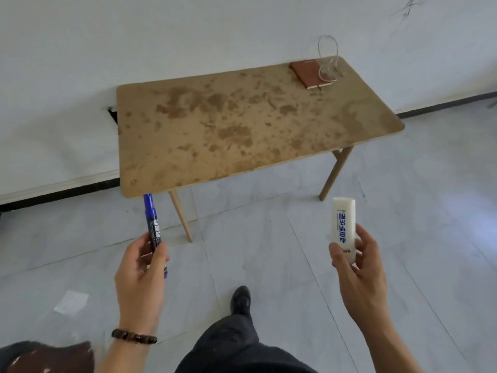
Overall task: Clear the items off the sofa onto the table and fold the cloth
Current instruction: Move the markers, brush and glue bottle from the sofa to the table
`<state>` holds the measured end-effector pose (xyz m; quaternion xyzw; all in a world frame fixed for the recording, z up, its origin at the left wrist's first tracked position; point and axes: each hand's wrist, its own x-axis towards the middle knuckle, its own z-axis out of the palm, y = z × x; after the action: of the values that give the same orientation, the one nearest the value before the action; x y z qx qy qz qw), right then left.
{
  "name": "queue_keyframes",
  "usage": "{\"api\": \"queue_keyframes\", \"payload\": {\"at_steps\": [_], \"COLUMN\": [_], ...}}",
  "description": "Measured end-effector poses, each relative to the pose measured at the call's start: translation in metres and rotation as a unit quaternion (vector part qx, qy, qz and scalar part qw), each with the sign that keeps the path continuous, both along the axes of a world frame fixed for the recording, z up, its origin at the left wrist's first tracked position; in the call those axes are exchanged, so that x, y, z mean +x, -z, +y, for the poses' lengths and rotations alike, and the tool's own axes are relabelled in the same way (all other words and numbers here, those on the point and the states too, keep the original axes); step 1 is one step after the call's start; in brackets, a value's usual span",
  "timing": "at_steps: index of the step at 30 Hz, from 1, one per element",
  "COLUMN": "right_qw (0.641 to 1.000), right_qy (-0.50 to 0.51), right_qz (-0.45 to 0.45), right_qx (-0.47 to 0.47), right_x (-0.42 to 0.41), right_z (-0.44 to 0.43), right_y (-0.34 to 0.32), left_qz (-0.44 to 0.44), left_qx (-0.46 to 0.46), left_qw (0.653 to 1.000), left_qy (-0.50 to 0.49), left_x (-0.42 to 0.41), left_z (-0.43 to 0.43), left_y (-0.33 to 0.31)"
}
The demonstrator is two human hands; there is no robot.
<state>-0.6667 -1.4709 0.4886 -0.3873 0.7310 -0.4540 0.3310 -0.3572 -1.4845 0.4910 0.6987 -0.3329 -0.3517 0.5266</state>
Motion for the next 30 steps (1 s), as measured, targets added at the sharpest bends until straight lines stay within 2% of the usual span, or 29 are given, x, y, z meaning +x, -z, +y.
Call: {"api": "queue_keyframes", "payload": {"at_steps": [6, 10, 13, 17, 22, 26, 30], "right_qw": [0.996, 0.992, 0.991, 0.993, 0.998, 0.998, 0.993], "right_qy": [0.074, 0.117, 0.121, 0.085, 0.001, -0.055, -0.105], "right_qz": [0.016, -0.02, -0.057, -0.086, -0.054, -0.033, -0.024], "right_qx": [-0.053, -0.051, -0.021, 0.012, 0.011, 0.029, 0.052], "right_x": [-0.065, -0.1, -0.129, -0.182, -0.239, -0.252, -0.242], "right_z": [-0.12, -0.19, -0.252, -0.362, -0.512, -0.61, -0.683], "right_y": [-0.028, -0.005, 0.022, 0.035, 0.029, 0.027, 0.047], "left_qz": [-0.007, -0.011, -0.01, -0.012, 0.004, 0.003, -0.002], "left_qx": [-0.044, -0.045, -0.025, 0.001, -0.001, 0.004, 0.05], "left_qw": [0.994, 0.991, 0.994, 0.999, 1.0, 1.0, 0.998], "left_qy": [0.099, 0.129, 0.107, 0.049, -0.004, -0.03, -0.04], "left_x": [-0.078, -0.125, -0.159, -0.207, -0.26, -0.282, -0.292], "left_z": [-0.174, -0.26, -0.321, -0.402, -0.505, -0.57, -0.627], "left_y": [-0.045, -0.035, -0.014, 0.0, -0.005, 0.002, 0.031]}}
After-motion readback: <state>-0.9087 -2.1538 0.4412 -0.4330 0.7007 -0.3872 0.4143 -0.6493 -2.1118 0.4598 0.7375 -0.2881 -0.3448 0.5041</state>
